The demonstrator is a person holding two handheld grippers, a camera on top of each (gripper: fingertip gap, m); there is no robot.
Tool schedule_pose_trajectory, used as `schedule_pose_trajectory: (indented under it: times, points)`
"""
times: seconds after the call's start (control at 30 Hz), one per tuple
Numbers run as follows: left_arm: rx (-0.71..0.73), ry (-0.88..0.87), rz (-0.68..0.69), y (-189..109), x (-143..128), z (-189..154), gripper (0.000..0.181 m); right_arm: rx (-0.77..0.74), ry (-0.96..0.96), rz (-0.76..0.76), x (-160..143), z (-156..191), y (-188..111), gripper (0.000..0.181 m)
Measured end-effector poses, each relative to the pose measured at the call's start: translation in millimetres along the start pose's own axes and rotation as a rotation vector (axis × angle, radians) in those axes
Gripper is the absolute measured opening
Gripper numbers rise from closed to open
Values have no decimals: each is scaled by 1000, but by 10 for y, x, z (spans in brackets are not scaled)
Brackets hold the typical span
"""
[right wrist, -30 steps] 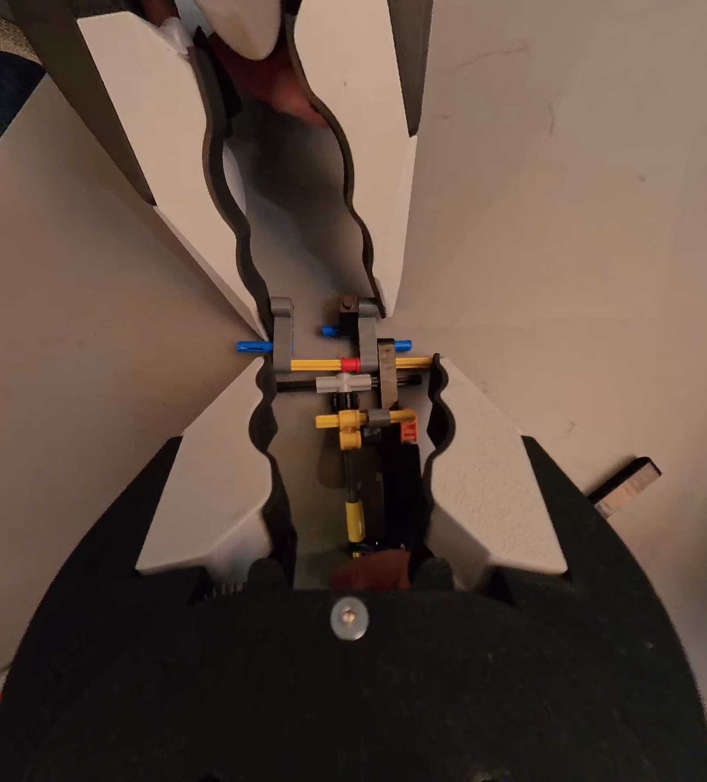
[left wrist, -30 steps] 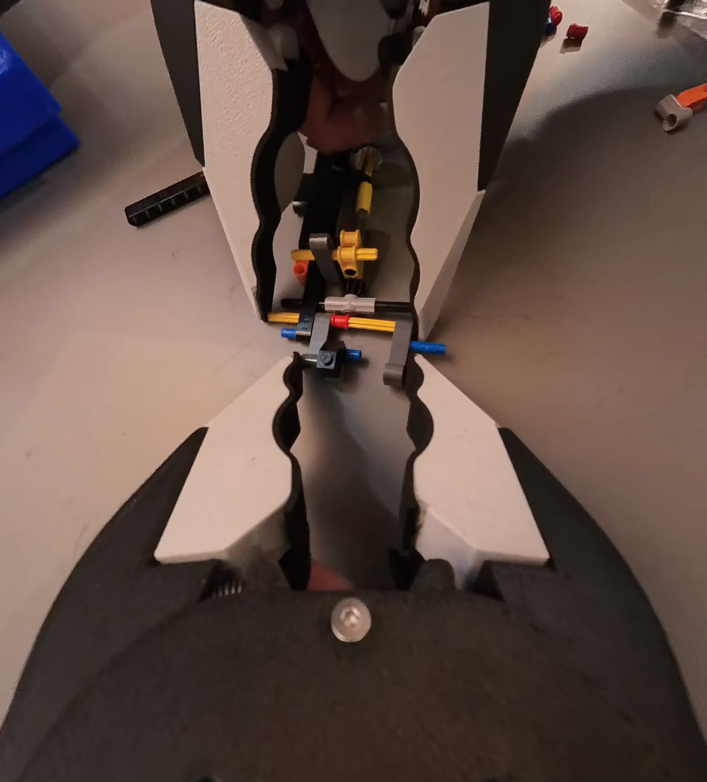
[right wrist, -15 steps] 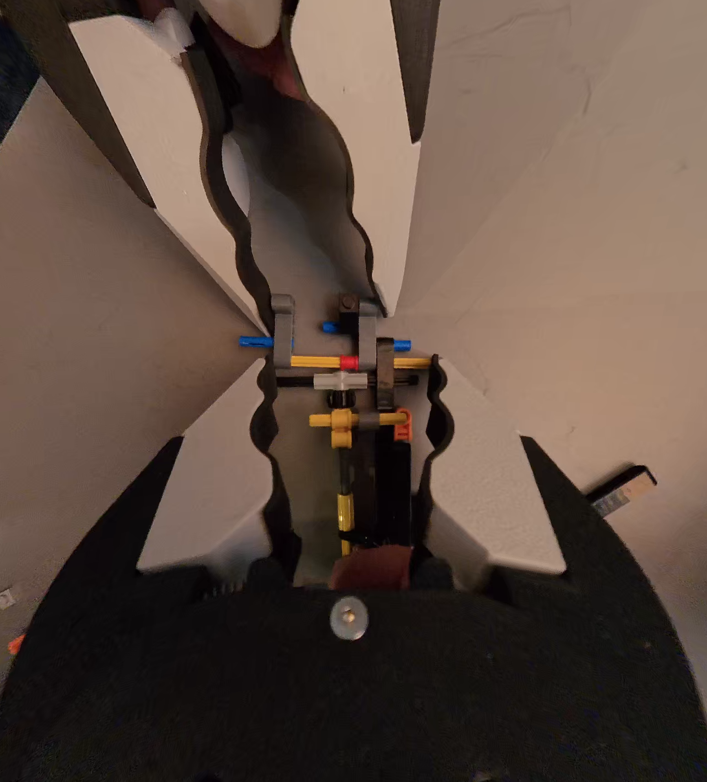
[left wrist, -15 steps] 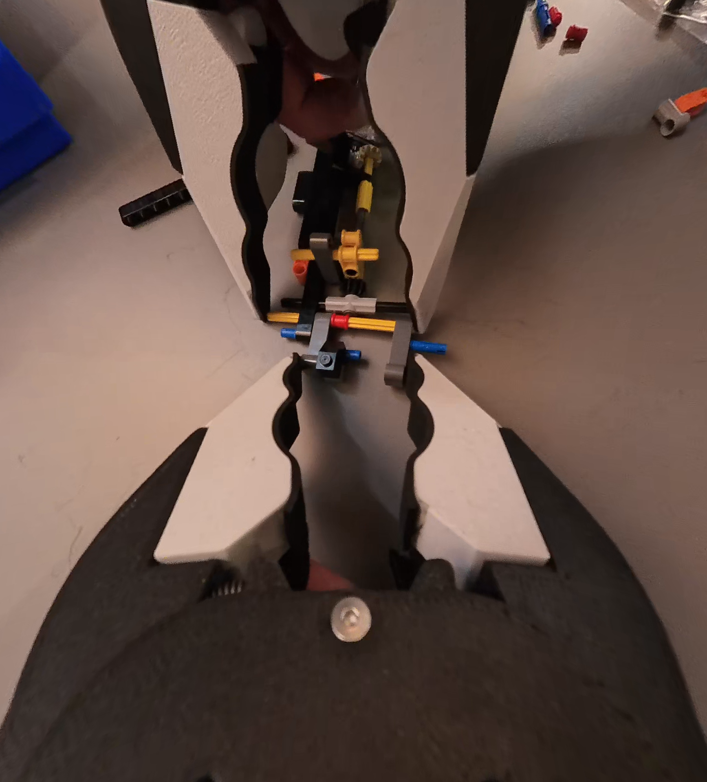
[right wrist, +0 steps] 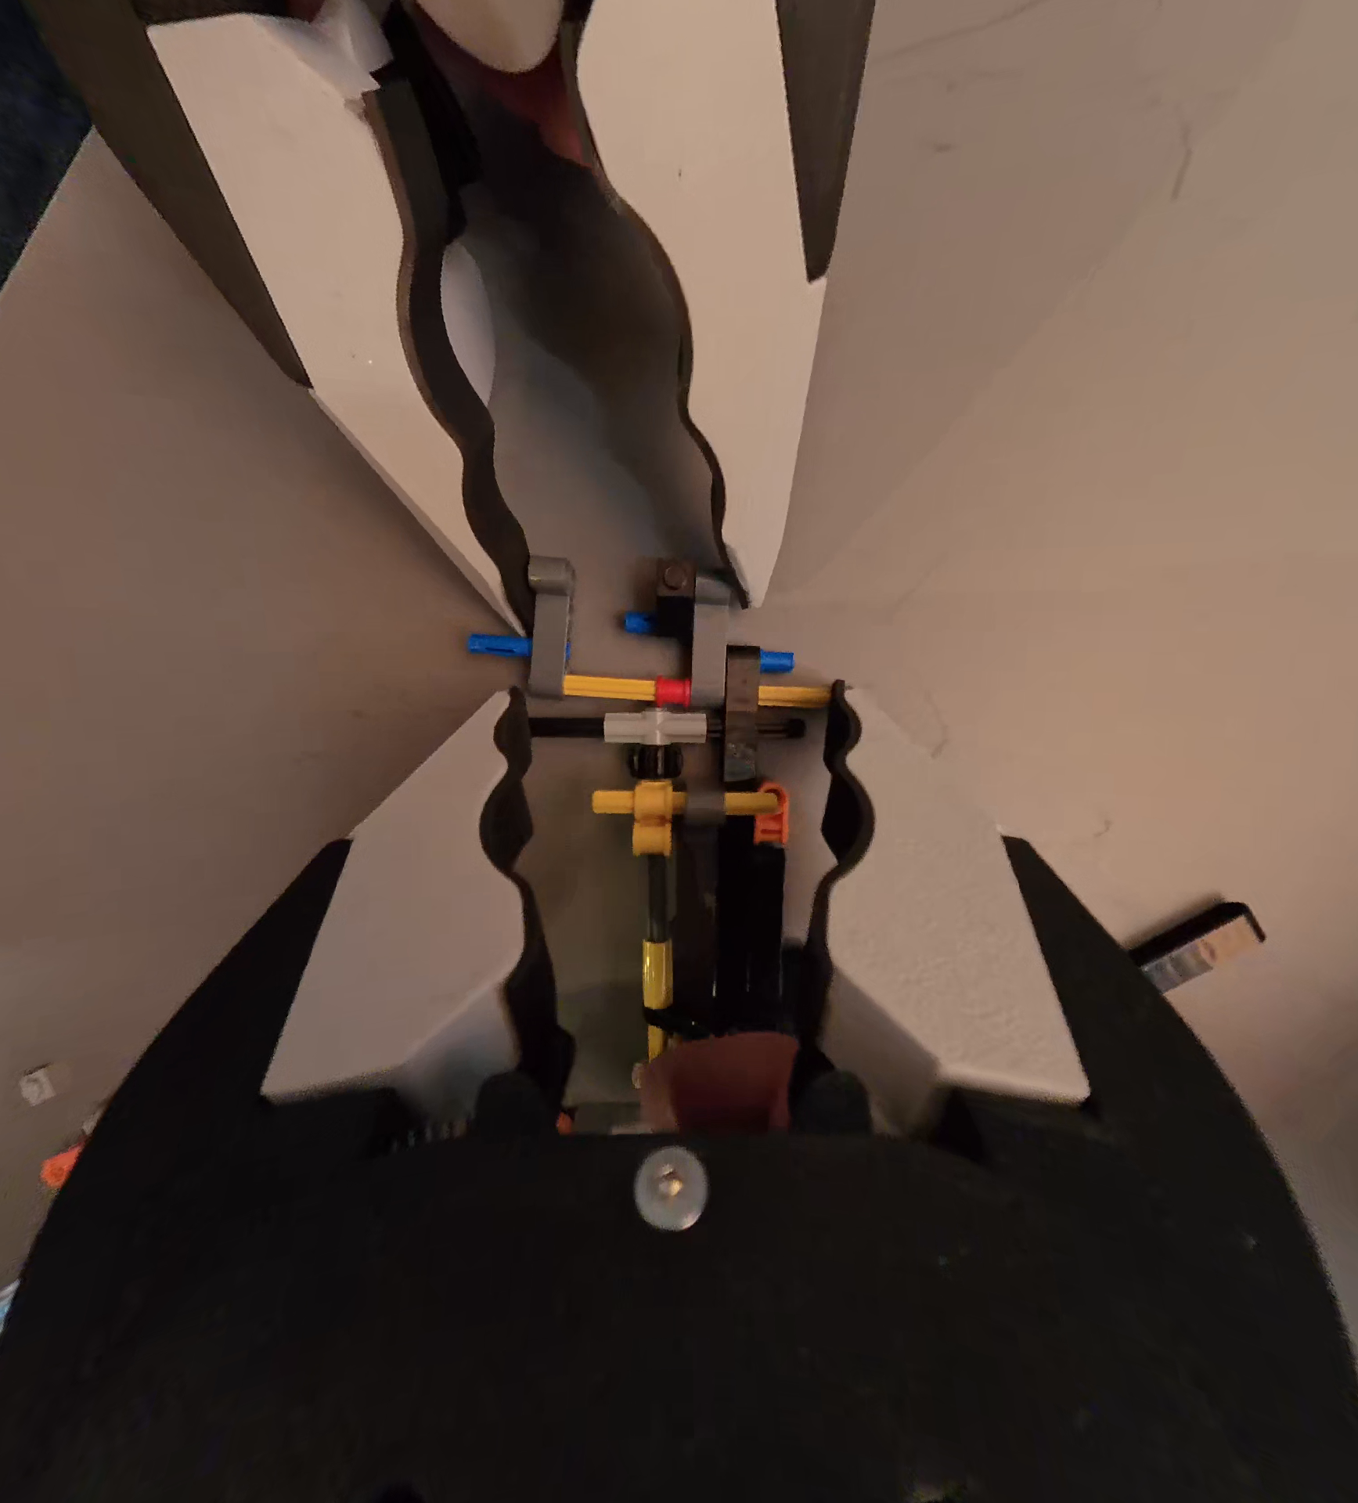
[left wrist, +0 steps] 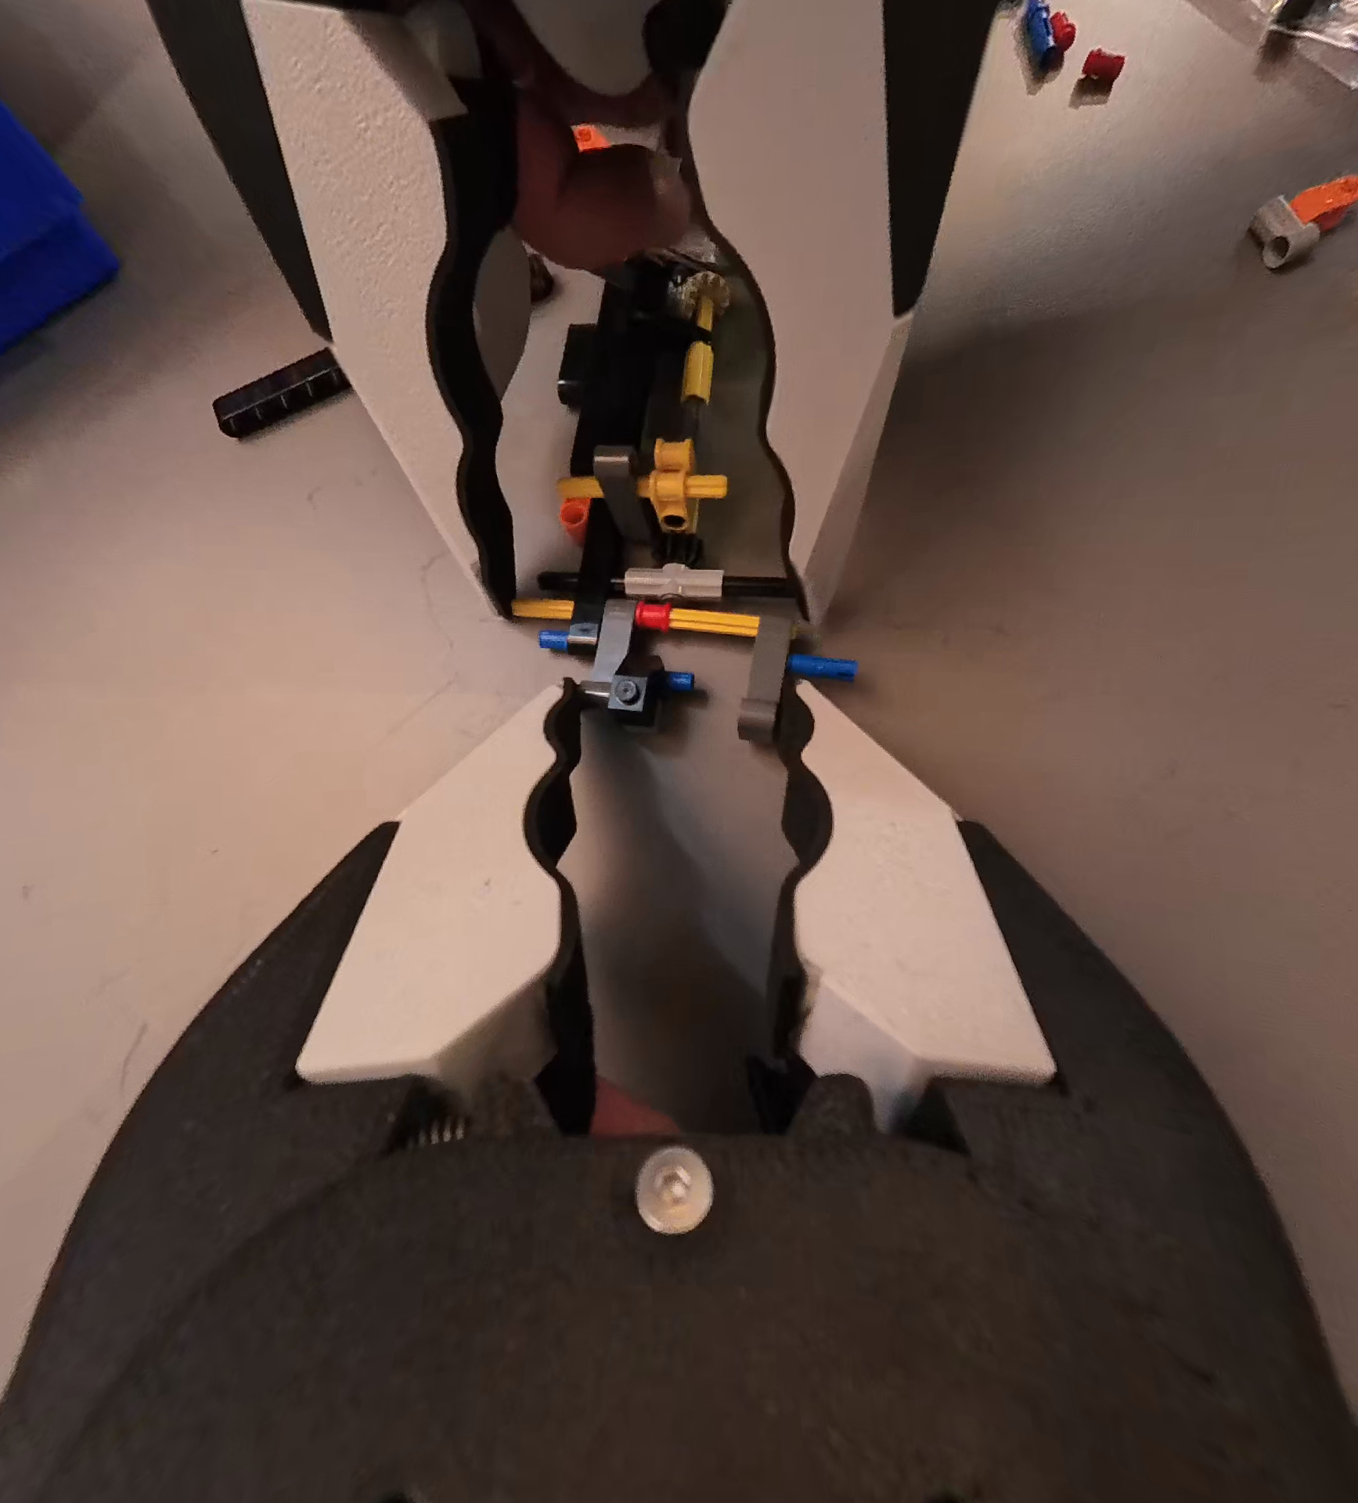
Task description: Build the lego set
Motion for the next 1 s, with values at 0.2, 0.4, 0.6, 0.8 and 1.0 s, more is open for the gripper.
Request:
schedule_pose_trajectory:
  times: [0.2, 0.4, 0.6, 0.8, 1.0]
  points:
    - [-24, -1, 5, 12, 5, -33, 47, 23, 3, 27, 7, -55, -21, 53]
    - [-26, -3, 3, 18, 9, -41, 47, 10, 19, 17, -6, -21, -24, 57]
    - [-37, -3, 4, 25, 18, -66, 47, 44, 37, 11, -10, 5, -33, 61]
    - [-32, -4, 2, 27, 17, -56, 47, 53, 36, 11, 2, 3, -26, 65]
    - [-28, -12, 0, 37, 20, -51, 47, 61, 31, -1, 26, 66, 7, 63]
Point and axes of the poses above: each gripper's, where its closed fingertips meet, y out along the fingers, x out of its top, z = x × y across the jaws, the point moved 6 cm from there along -y, back along the fingers, and after that the axes turned 10 degrees about -z, right-handed, at the moved point
